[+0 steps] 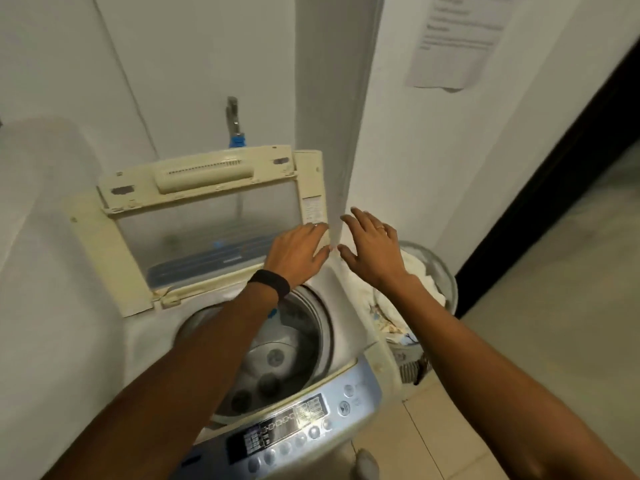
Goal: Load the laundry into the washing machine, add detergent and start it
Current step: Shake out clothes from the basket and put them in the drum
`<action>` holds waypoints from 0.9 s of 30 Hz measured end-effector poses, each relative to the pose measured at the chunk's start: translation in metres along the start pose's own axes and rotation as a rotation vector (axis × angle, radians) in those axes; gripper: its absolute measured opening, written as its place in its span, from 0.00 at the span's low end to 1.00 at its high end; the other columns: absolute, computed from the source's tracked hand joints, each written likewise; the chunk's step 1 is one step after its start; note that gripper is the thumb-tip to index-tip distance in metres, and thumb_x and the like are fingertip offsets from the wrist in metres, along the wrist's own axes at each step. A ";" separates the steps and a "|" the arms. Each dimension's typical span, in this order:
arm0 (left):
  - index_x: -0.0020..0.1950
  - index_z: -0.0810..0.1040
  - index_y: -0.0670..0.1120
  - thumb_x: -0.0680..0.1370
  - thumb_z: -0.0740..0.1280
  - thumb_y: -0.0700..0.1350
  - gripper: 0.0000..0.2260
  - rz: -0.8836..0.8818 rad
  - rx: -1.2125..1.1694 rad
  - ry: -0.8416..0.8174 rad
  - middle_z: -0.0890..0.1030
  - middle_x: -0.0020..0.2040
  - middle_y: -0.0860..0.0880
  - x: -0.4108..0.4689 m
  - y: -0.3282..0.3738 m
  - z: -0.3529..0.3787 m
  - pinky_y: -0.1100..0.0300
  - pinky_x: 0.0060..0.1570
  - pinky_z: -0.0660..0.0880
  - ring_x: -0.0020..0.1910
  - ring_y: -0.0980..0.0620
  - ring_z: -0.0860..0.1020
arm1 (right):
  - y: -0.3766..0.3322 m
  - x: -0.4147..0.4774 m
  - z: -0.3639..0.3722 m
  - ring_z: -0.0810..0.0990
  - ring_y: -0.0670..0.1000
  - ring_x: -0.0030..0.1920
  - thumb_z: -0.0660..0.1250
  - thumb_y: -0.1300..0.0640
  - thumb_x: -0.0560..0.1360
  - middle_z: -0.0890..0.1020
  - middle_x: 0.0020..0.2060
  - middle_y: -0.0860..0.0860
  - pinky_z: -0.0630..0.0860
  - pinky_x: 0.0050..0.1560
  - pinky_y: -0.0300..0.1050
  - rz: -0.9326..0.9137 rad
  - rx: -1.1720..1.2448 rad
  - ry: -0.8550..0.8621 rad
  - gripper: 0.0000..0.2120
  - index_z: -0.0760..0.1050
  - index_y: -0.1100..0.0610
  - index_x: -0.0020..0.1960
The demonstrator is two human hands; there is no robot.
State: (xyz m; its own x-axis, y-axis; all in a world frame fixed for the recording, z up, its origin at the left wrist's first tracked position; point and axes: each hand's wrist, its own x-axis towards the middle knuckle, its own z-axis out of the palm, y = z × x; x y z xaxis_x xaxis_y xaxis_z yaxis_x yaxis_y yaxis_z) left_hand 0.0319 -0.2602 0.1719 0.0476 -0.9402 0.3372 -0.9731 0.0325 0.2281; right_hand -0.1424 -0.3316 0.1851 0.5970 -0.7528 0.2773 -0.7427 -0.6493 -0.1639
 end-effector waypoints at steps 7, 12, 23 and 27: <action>0.69 0.77 0.45 0.84 0.64 0.51 0.16 0.043 -0.103 -0.079 0.83 0.60 0.43 0.040 0.055 0.062 0.45 0.51 0.79 0.56 0.40 0.81 | 0.108 -0.024 0.013 0.72 0.57 0.72 0.65 0.52 0.81 0.71 0.75 0.51 0.68 0.67 0.58 0.183 0.038 -0.007 0.22 0.70 0.52 0.75; 0.65 0.79 0.46 0.84 0.63 0.50 0.13 -0.005 -0.135 -0.160 0.83 0.56 0.45 0.065 0.090 0.119 0.47 0.49 0.78 0.53 0.41 0.81 | 0.178 -0.034 0.038 0.80 0.59 0.60 0.66 0.52 0.81 0.81 0.62 0.55 0.76 0.57 0.54 0.234 0.116 -0.112 0.17 0.75 0.55 0.69; 0.76 0.70 0.49 0.82 0.67 0.55 0.23 -0.285 -0.243 -0.637 0.79 0.68 0.45 0.070 0.115 0.199 0.51 0.61 0.74 0.65 0.44 0.77 | 0.213 -0.057 0.128 0.82 0.58 0.54 0.66 0.50 0.81 0.80 0.57 0.52 0.80 0.48 0.52 0.291 0.314 -0.403 0.29 0.59 0.42 0.78; 0.75 0.70 0.48 0.76 0.74 0.55 0.30 -0.397 -0.299 -0.685 0.79 0.66 0.44 0.058 0.119 0.219 0.45 0.62 0.76 0.65 0.41 0.77 | 0.222 -0.051 0.135 0.81 0.56 0.52 0.63 0.51 0.82 0.82 0.55 0.51 0.75 0.45 0.48 0.294 0.309 -0.354 0.13 0.74 0.50 0.66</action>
State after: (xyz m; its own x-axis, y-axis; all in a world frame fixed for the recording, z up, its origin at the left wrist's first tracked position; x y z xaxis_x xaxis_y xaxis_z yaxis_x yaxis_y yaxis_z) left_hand -0.1301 -0.3852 0.0188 0.1324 -0.8953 -0.4252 -0.8079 -0.3461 0.4771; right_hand -0.2969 -0.4523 0.0070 0.4835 -0.8627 -0.1483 -0.8014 -0.3680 -0.4716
